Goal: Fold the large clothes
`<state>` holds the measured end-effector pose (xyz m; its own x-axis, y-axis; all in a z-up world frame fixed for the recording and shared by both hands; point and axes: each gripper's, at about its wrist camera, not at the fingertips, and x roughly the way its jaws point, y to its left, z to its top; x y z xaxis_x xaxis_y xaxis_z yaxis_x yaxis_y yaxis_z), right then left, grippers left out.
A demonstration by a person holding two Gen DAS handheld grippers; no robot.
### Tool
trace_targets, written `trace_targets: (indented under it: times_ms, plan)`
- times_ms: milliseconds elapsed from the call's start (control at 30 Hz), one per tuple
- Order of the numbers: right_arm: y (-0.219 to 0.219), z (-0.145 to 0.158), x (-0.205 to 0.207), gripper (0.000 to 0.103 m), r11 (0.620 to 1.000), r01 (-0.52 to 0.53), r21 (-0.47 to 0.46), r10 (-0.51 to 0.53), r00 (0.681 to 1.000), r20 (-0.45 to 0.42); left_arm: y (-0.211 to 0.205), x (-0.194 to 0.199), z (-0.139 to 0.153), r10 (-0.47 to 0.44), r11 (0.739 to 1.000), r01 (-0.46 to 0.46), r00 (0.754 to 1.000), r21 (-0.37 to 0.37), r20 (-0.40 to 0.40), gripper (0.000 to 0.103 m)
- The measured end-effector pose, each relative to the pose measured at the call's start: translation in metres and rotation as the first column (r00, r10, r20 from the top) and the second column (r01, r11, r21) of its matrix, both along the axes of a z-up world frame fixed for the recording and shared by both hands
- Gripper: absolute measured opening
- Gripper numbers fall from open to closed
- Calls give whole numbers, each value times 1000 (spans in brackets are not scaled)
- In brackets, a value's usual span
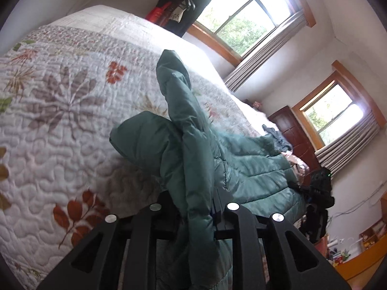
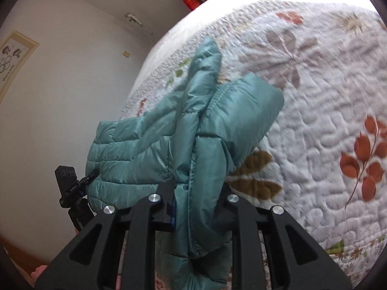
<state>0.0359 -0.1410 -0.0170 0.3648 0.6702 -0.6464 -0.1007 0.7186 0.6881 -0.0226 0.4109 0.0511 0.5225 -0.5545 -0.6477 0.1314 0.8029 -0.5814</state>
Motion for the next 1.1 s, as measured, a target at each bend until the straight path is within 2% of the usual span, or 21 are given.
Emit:
trace_targets:
  times_ms: [33,100,167,267,300,367,467,600,700,800,933,1100]
  plan:
    - [-1,-10,1,20,1000,5,-2,-5,1000,-14,1,0,-10,5,1000,-5,1000,14,-8,23]
    - [-3,-28,0,25,1000,16,16,-16,999,-44,4,2,-29,23,999,-23,999,26,-28,32]
    - [-5,-40,-4,30,999,21,40,-18,998,-59,9,5,-44,43,999,-43,998,3,-42,40]
    - [-8,-46,-8,36,998,28,51,-25,998,-60,12,7,-49,47,999,-48,998,-6,-45,48]
    - [-8,-44,-11,43,999,32,39,-30,998,-58,13,7,-49,49,999,-49,998,0,-50,50]
    - [-11,-34,-16,50,998,50,-27,-51,998,-35,15,7,-43,56,998,-55,997,15,-60,51]
    - [-16,-9,-26,50,989,90,-113,-87,996,28,29,1,-26,108,994,-106,993,30,-46,51]
    - [-14,23,-23,50,976,134,-169,-116,987,110,36,-10,8,174,981,-177,984,85,43,51]
    - [3,46,-11,50,981,103,-166,-78,986,150,18,-9,33,148,980,-159,984,117,94,51]
    - [29,62,12,50,979,67,-193,-32,984,178,-16,2,50,80,985,-95,991,144,110,56]
    - [58,65,48,50,974,34,-222,6,984,178,-56,20,47,40,971,-68,991,231,125,59]
    - [73,36,82,50,955,56,-293,-15,990,142,-70,45,12,49,955,-63,997,290,56,59]
